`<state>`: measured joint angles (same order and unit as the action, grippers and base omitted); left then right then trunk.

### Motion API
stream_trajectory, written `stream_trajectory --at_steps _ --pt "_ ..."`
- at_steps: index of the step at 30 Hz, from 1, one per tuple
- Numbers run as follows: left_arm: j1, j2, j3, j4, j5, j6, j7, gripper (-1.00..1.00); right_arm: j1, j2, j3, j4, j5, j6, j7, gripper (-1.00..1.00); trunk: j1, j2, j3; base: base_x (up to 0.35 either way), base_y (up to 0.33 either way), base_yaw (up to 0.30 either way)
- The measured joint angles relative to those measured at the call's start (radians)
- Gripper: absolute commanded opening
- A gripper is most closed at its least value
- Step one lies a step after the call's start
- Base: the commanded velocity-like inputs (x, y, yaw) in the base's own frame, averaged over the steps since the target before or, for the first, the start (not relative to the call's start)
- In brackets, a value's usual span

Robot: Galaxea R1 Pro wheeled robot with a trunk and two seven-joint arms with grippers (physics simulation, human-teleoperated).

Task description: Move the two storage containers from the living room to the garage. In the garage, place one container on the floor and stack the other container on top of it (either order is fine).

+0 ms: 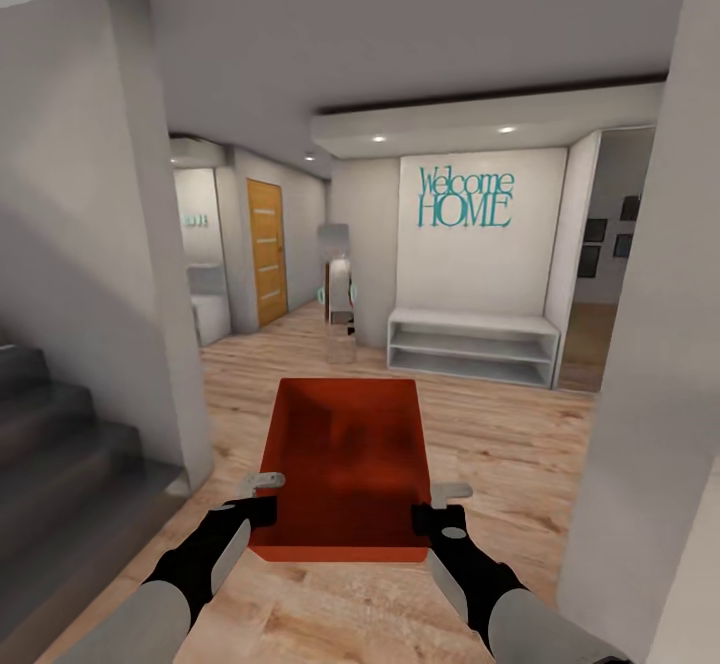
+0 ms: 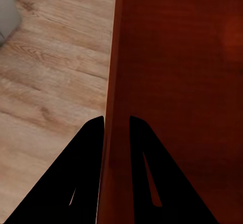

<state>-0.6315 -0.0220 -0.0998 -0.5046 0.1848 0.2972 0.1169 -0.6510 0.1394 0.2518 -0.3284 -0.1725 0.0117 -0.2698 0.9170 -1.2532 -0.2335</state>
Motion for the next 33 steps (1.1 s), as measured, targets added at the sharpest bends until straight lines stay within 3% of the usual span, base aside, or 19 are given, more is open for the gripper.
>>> stream_trajectory --at_steps 33 --pt "0.0 0.0 0.001 0.001 -0.001 -0.001 -0.001 -1.0 0.0 0.0 0.0 0.0 0.001 0.0 0.0 -1.0 0.0 0.0 0.0 0.321 0.0 0.0"
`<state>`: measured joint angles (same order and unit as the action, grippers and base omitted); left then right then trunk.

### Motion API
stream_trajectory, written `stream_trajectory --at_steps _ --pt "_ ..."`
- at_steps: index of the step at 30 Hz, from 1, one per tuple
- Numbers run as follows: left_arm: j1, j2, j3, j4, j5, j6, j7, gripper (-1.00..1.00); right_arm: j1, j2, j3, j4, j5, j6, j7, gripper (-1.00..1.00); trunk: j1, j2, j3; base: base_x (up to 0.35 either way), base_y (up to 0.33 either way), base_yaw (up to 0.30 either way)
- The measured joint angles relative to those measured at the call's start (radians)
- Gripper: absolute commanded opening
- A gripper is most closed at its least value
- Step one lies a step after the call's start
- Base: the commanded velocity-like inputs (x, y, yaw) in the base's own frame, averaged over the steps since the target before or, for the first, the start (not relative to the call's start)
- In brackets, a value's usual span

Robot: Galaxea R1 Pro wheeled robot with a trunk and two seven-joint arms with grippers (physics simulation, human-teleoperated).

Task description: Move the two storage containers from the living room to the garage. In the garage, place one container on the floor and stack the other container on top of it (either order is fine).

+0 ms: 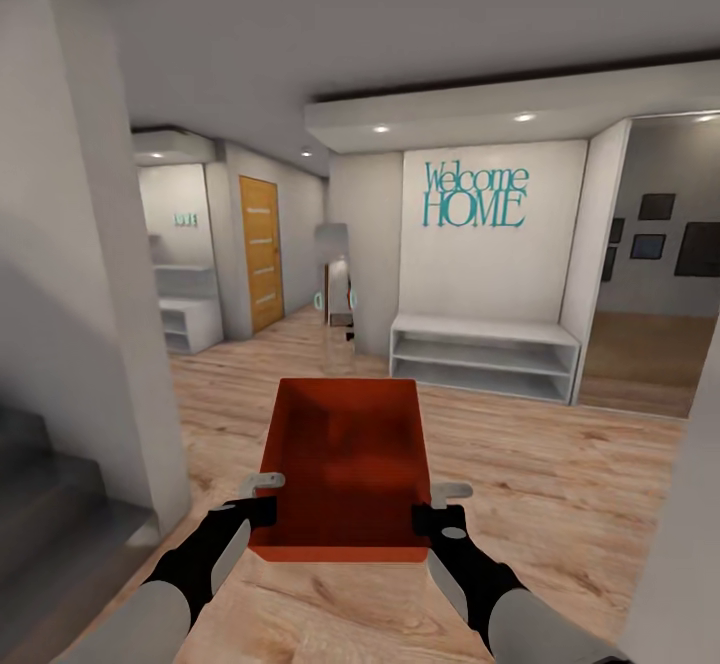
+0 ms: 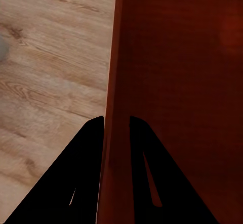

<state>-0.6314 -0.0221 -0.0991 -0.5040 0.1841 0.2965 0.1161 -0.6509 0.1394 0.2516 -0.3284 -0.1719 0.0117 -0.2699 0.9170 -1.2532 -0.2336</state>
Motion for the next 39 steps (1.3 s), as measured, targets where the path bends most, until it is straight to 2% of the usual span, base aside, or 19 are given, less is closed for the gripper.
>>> stream_trajectory --at_steps 39 --pt "0.0 0.004 0.002 0.001 -0.002 0.0 -0.007 -1.0 0.0 0.004 0.003 0.001 -0.003 -0.001 -0.006 -1.0 0.0 0.0 0.0 0.321 0.0 0.0"
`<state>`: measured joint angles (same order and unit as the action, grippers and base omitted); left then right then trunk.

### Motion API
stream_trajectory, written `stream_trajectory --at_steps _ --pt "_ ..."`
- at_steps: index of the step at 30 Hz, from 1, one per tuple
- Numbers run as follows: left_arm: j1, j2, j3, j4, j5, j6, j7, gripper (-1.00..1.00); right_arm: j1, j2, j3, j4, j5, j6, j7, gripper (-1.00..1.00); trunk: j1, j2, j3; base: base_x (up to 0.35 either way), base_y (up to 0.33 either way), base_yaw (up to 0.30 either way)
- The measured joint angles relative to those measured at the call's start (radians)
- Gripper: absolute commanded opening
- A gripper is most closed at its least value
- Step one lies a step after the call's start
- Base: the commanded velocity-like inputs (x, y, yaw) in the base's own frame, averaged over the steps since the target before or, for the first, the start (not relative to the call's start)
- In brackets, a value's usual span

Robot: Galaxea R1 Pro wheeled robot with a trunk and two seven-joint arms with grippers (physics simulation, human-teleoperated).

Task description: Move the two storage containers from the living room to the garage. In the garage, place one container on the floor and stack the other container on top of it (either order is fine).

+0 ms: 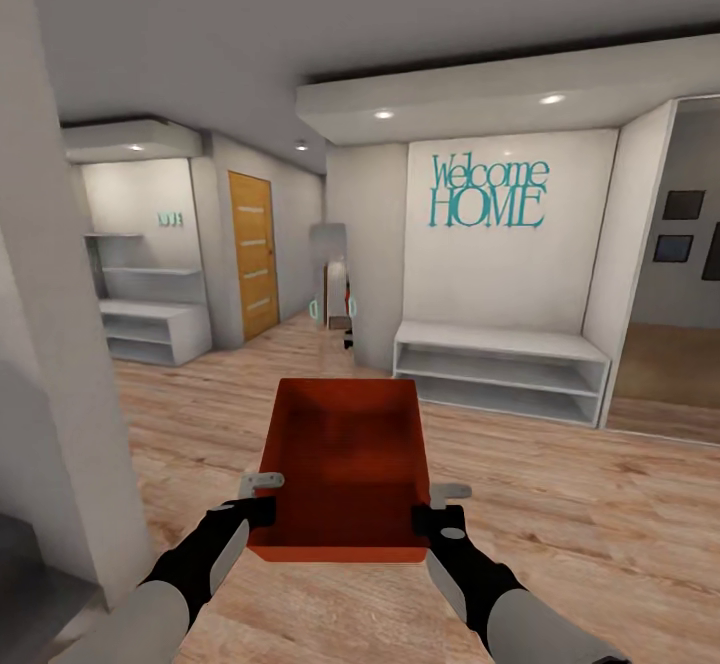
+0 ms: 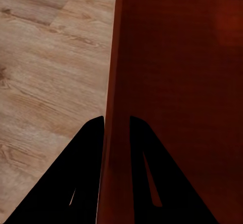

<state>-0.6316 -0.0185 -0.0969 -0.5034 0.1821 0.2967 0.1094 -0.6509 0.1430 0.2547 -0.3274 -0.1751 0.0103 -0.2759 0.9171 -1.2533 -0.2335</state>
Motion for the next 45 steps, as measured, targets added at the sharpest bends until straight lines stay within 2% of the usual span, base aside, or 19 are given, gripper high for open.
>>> stream_trajectory --at_steps 30,45 --pt "0.0 0.003 0.002 0.001 -0.001 0.0 -0.005 -1.0 0.0 0.003 0.002 0.001 -0.001 0.0 -0.004 -1.0 0.0 0.0 0.0 0.321 0.0 0.004" --pt "0.0 -0.001 0.001 0.001 -0.001 0.0 0.0 -1.0 0.0 0.0 0.0 0.001 -0.001 0.0 0.0 -1.0 0.0 0.0 0.0 0.321 0.0 0.242"
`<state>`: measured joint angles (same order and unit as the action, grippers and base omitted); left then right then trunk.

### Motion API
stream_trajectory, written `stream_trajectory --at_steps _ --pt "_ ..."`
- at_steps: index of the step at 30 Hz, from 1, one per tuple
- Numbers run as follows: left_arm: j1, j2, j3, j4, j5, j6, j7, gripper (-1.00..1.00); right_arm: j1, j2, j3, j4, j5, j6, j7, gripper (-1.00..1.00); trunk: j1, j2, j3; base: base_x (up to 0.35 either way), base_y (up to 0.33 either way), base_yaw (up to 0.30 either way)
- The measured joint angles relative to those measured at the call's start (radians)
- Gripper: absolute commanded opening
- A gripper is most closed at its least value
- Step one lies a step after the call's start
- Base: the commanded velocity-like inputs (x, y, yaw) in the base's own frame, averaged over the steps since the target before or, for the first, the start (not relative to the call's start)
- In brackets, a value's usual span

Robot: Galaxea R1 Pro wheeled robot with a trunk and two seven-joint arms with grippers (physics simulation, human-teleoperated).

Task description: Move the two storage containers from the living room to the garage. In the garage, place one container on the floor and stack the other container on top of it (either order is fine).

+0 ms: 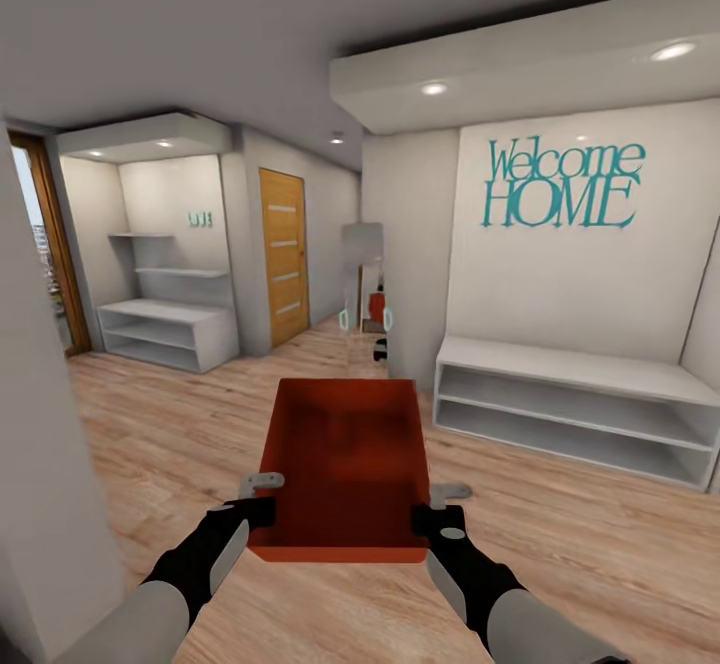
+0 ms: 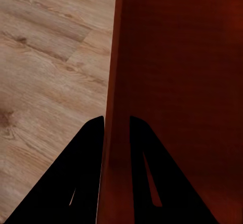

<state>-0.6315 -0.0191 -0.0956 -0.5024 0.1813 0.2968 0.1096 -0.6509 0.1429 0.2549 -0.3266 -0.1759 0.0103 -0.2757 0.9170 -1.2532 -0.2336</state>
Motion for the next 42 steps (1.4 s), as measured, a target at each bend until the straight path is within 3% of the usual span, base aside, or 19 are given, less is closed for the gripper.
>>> stream_trajectory --at_steps 7,28,42 --pt "0.0 0.0 -0.001 0.0 0.0 0.0 -0.001 -1.0 0.0 0.0 0.001 0.0 -0.002 -0.001 -0.002 -1.0 0.0 0.0 0.0 0.321 0.0 0.158" --pt "0.0 -0.002 0.001 0.003 -0.002 0.0 0.001 -1.0 0.0 -0.002 0.004 0.0 -0.006 0.0 0.001 -1.0 0.0 0.0 0.0 0.321 0.0 0.005" --pt "0.0 -0.005 -0.002 0.0 -0.001 0.0 0.007 -1.0 0.0 -0.005 0.003 0.001 -0.007 -0.002 0.005 -1.0 0.0 0.0 0.0 0.321 0.0 0.246"
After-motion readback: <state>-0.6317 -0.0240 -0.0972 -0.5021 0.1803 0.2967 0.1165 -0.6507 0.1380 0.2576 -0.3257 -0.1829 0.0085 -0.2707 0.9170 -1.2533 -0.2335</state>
